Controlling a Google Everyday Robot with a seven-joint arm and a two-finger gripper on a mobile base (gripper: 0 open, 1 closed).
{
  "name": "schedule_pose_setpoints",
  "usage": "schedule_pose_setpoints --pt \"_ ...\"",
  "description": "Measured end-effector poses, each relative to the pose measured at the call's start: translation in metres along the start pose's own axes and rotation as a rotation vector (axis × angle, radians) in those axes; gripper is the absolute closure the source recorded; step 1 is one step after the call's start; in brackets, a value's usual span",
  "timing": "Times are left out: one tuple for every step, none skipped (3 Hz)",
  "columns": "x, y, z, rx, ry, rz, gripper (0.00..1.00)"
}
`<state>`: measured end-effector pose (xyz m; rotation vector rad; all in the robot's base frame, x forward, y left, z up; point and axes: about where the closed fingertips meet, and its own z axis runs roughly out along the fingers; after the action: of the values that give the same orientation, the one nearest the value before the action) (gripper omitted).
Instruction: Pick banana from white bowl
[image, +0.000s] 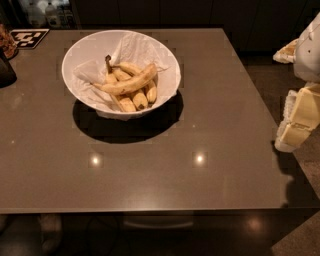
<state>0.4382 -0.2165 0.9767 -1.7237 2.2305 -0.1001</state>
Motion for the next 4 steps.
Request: schedule_pose_setpoints --pt "-0.007 -0.004 -0.002 0.002 0.003 -0.013 0.0" --pt "-0.029 -0.015 -0.005 0.0 0.039 -0.085 0.0" --pt "-0.063 -0.028 0.003 -0.005 0.089 -0.185 0.0" --pt "-0.068 -0.031 0.002 0.015 0.078 -0.189 0.0"
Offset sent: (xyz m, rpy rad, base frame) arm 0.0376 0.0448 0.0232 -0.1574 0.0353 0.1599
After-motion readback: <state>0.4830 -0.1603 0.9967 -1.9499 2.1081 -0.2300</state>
